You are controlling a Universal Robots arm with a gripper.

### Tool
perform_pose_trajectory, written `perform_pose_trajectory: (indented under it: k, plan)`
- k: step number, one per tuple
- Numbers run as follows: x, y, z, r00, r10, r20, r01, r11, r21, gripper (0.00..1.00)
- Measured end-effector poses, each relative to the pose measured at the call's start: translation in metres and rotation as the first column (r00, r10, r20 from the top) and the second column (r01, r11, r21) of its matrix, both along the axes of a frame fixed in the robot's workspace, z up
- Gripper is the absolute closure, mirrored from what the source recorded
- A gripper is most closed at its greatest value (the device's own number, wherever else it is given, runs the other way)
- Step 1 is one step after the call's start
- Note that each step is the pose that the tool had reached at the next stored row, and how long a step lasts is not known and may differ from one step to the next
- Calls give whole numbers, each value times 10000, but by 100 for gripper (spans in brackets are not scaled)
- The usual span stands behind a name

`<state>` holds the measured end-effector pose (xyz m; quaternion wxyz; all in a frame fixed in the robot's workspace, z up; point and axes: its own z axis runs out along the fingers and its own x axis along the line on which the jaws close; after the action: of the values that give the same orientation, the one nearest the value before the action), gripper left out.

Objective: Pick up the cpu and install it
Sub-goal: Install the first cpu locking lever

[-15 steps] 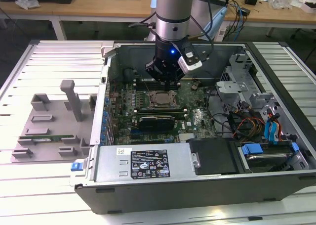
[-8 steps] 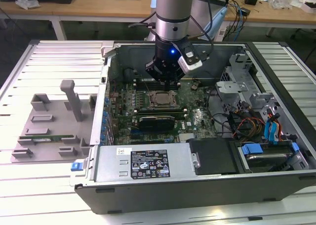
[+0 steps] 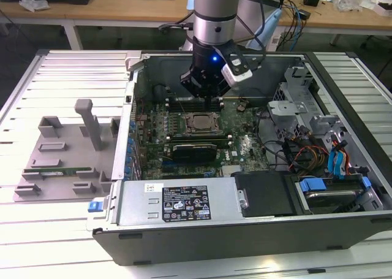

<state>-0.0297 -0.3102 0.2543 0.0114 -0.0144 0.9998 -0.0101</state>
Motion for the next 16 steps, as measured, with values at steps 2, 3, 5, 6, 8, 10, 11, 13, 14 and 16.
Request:
perform_pose_trajectory:
  k: [2,3,5,6,8,10,11,13,14,16]
  plan:
    - [0,0,5,10000,1,0,-1,10000,0,89]
    - [0,0,12,10000,1,-1,-1,10000,-2,89]
    - [0,0,27,10000,0,-1,0,10000,-1,89]
    - [0,0,33,10000,0,-1,0,10000,-1,89]
    - [0,0,42,10000,0,0,0,10000,-1,89]
    - [0,0,58,10000,0,0,0,10000,-1,89]
    - [0,1,66,10000,0,0,0,10000,-1,89]
    - [0,1,82,10000,1,0,-1,10000,0,89]
    - [0,1,86,10000,0,0,0,10000,-1,89]
    - [0,2,92,10000,0,0,0,10000,0,89]
